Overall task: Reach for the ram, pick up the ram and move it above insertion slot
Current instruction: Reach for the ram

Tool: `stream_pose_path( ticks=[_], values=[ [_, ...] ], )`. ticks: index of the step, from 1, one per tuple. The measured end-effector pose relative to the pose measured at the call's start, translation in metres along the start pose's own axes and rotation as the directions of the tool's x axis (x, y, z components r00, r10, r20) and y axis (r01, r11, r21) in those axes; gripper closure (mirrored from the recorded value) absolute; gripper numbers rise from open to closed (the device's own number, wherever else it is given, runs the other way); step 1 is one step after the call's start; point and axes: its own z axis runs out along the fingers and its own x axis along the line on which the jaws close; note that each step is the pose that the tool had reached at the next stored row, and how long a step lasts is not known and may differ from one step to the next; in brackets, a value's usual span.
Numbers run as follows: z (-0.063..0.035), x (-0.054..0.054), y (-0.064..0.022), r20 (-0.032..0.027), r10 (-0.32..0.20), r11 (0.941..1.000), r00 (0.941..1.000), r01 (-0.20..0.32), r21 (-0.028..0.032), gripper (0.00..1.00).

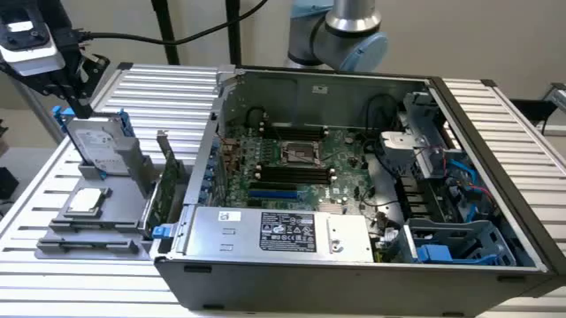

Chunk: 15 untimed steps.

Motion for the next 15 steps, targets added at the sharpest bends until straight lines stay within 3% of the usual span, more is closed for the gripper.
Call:
stream_pose_path(
  ticks=[15],
  values=[
    [-0.0002,0.0001,-0.0028,-0.0001,0.0,1.0,1.0,0.0,0.0001,0.89]
  ],
)
